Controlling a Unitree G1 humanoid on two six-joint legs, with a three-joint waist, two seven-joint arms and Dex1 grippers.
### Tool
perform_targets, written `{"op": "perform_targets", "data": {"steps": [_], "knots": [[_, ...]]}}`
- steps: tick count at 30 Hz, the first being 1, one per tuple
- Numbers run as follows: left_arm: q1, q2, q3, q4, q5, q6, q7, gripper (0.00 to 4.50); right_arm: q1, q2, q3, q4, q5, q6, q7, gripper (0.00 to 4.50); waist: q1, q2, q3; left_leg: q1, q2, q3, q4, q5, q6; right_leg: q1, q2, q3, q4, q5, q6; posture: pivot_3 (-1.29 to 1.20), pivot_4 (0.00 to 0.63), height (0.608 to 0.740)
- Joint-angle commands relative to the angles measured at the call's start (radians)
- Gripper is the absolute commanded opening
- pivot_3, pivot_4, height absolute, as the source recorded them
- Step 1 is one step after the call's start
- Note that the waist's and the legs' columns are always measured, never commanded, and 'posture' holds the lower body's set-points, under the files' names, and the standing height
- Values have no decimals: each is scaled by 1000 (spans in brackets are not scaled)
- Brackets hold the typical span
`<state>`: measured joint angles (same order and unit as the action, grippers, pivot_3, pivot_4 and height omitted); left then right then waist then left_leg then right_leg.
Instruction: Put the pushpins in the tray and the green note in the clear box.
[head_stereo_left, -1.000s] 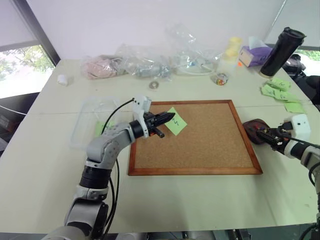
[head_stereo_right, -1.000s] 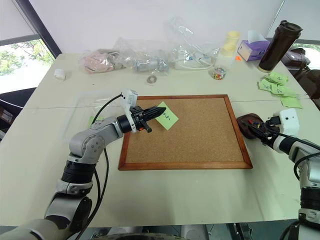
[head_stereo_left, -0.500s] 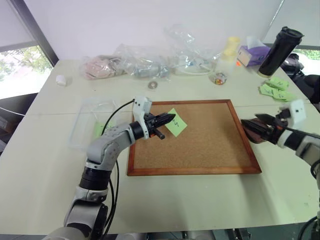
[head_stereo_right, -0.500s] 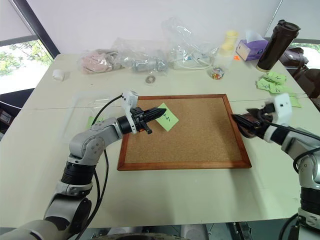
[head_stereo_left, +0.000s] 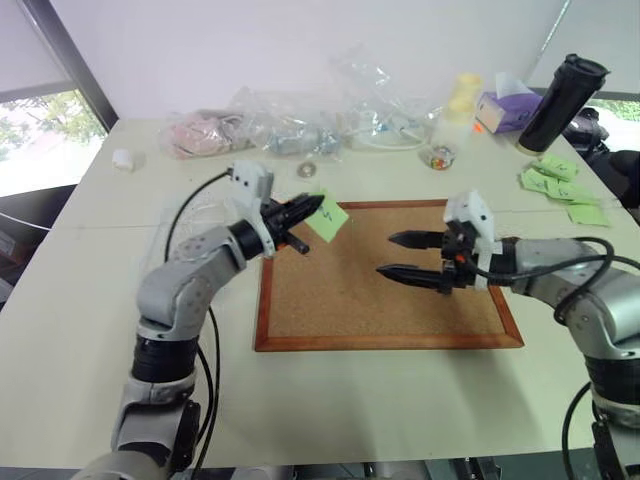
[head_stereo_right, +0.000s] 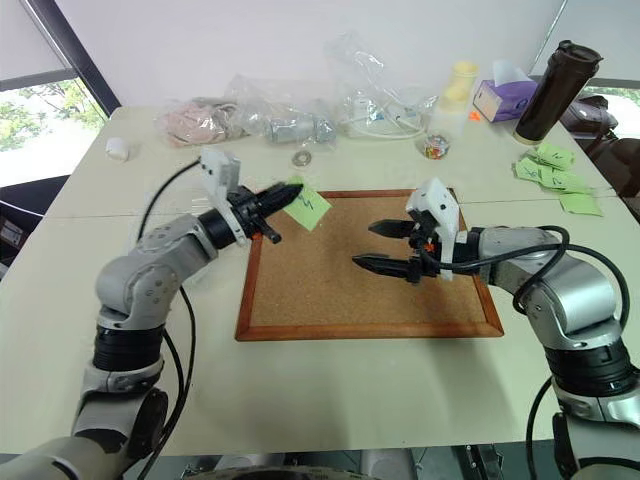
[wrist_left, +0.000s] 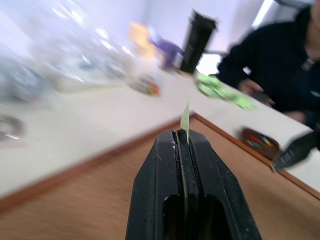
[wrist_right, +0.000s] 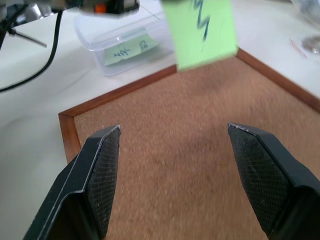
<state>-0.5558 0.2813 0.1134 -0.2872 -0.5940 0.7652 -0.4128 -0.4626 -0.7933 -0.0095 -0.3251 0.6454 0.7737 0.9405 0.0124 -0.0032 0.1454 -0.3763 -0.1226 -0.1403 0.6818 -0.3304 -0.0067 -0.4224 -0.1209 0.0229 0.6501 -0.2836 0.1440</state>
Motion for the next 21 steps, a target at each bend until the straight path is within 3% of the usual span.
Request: {"op": "perform_targets", "data": {"steps": [1,8,14,15,17,21], "knots": [[1,86,157,-89,-7,24,91,0,-36,35,36,-2,-21,-42,16,3454,-2,0,0,0,0,0,0,0,0,0,0,0,0,0,0,0,150,730],[107,219,353,-69,-16,62,162,0,-66,76,87,51,-76,-100,42,3454,1,0,0,0,0,0,-1,0,0,-1,0,0,0,0,0,0,150,730],[192,222,355,-26,-30,59,143,0,-71,86,94,78,-117,-134,44,3454,0,-2,1,0,-1,-2,1,0,0,2,-1,-1,-1,0,0,0,150,730],[210,219,354,-21,-29,55,141,719,-71,88,94,84,-126,-140,39,3526,-1,-2,1,0,-1,-2,0,0,0,2,-1,-1,0,0,0,0,150,730],[249,217,352,-14,-29,48,131,1519,-71,89,90,92,-132,-145,37,3526,-3,-2,1,0,0,-2,-1,0,0,0,0,-1,0,0,0,0,150,730],[296,239,347,-27,-46,57,93,3687,-54,80,79,90,-139,-154,38,3526,-4,-2,1,0,0,-2,-1,0,0,-1,0,-1,0,0,0,0,150,730]]}}
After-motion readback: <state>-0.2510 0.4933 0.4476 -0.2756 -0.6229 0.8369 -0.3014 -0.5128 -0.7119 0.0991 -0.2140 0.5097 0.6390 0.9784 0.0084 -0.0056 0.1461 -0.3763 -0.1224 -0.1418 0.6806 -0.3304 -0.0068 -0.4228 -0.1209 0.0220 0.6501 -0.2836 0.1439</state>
